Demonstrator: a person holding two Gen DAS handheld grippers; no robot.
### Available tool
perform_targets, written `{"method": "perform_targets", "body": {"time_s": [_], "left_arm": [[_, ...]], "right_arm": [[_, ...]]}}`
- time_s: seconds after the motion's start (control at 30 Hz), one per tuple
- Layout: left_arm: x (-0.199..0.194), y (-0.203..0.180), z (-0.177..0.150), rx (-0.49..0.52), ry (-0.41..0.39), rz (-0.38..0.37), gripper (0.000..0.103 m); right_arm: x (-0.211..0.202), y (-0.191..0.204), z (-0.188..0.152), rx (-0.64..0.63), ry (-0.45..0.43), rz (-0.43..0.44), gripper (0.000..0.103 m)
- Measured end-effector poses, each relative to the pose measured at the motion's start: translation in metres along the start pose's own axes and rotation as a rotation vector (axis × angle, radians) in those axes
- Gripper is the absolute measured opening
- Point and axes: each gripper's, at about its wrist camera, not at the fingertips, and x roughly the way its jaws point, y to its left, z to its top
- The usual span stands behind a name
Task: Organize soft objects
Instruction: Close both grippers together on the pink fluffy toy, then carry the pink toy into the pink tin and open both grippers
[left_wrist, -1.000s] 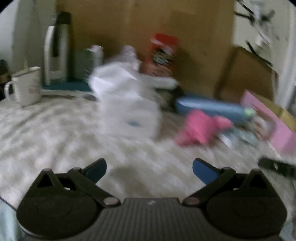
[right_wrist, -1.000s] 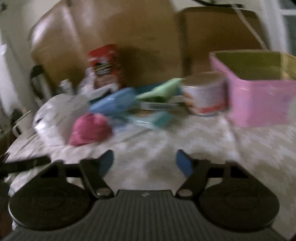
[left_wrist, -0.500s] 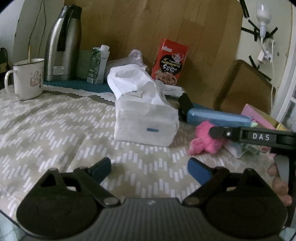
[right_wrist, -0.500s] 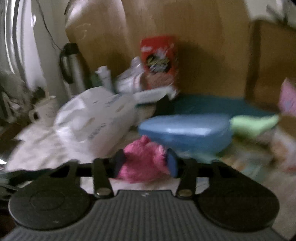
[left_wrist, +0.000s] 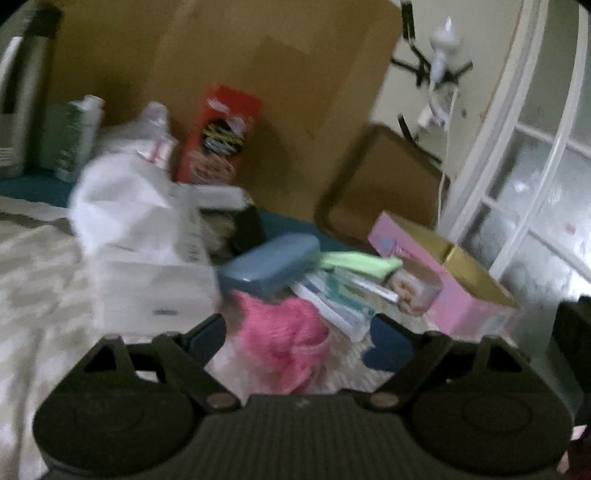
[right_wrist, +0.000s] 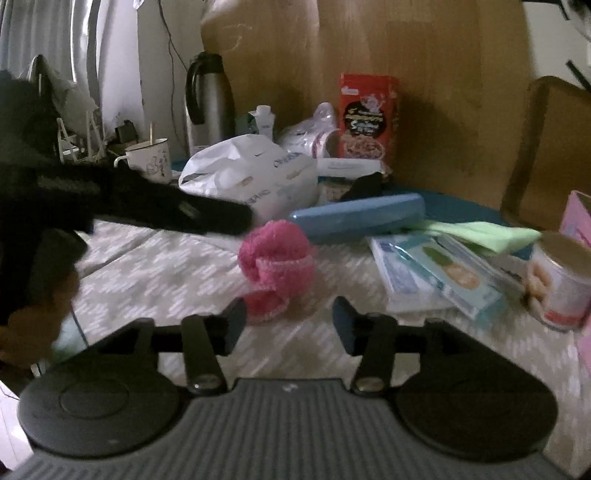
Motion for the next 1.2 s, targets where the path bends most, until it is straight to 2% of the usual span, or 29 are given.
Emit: {"method": "perform_targets", "body": {"time_s": [0.1,0.13,0.17,0.2,0.23,0.33,0.4,0.47,0.53,0.67,0.7,0.8,0.87,0.9,0.93,0.97,1.03,1.1,1.17,1.2], "left_arm": [[0.026,-0.008,0.002,0.02,0.043,0.031,0.087],[0.034,-0.007,0.002,0.013,0.056,0.035,0.072],[0.041,-0.005,0.001,0.0,0.074,0.04,0.063],[0.044,-0.004,-0.006,-0.021,0.094,0.045,0.064],[0.047,-0.001,-0.008,-0.052,0.107,0.05,0.063],[0.033,-0.012,-0.011,-0.06,0.07,0.038,0.062],[0.029,-0.03,-0.006,-0.047,0.064,-0.021,0.061],[0.035,-0.053,0.001,-0.021,0.064,-0.086,0.061],[0.052,-0.088,0.009,0.034,0.068,-0.138,0.062],[0.095,-0.166,0.026,0.161,0.065,-0.207,0.067],[0.108,-0.185,0.031,0.174,0.069,-0.225,0.071],[0.147,-0.226,0.043,0.143,0.106,-0.261,0.09],[0.167,-0.245,0.048,0.132,0.099,-0.213,0.091],[0.172,-0.25,0.048,0.141,0.09,-0.184,0.091],[0.174,-0.252,0.047,0.146,0.087,-0.163,0.091],[0.172,-0.249,0.046,0.143,0.087,-0.148,0.092],[0.159,-0.235,0.044,0.137,0.07,-0.144,0.097],[0.133,-0.209,0.043,0.132,0.024,-0.105,0.098],[0.11,-0.175,0.037,0.107,-0.004,-0.03,0.098],[0.1,-0.157,0.034,0.091,-0.008,0.011,0.097]], "right_arm": [[0.025,-0.002,0.011,0.002,0.021,0.023,0.069],[0.031,-0.006,0.011,0.007,0.037,0.04,0.069],[0.038,-0.01,0.01,0.017,0.057,0.067,0.066],[0.045,-0.01,0.01,0.037,0.078,0.074,0.056],[0.042,-0.009,0.01,0.031,0.055,0.043,0.05],[0.013,-0.014,0.001,0.04,-0.027,0.048,0.049],[-0.016,-0.023,-0.008,0.016,-0.102,-0.014,0.049],[-0.042,-0.033,-0.017,-0.01,-0.17,-0.113,0.049],[-0.066,-0.047,-0.022,-0.026,-0.221,-0.223,0.049],[-0.101,-0.096,-0.025,0.034,-0.291,-0.415,0.049],[-0.106,-0.109,-0.024,0.057,-0.302,-0.457,0.049],[-0.11,-0.156,-0.023,0.161,-0.299,-0.587,0.051],[-0.1,-0.183,-0.023,0.215,-0.239,-0.668,0.06],[-0.097,-0.192,-0.026,0.236,-0.205,-0.696,0.075],[-0.098,-0.196,-0.031,0.255,-0.206,-0.729,0.081],[-0.103,-0.195,-0.036,0.265,-0.238,-0.744,0.083],[-0.116,-0.189,-0.046,0.28,-0.306,-0.727,0.083],[-0.122,-0.177,-0.051,0.271,-0.358,-0.713,0.083],[-0.125,-0.171,-0.049,0.251,-0.399,-0.657,0.074],[-0.121,-0.165,-0.042,0.216,-0.401,-0.612,0.065]]}}
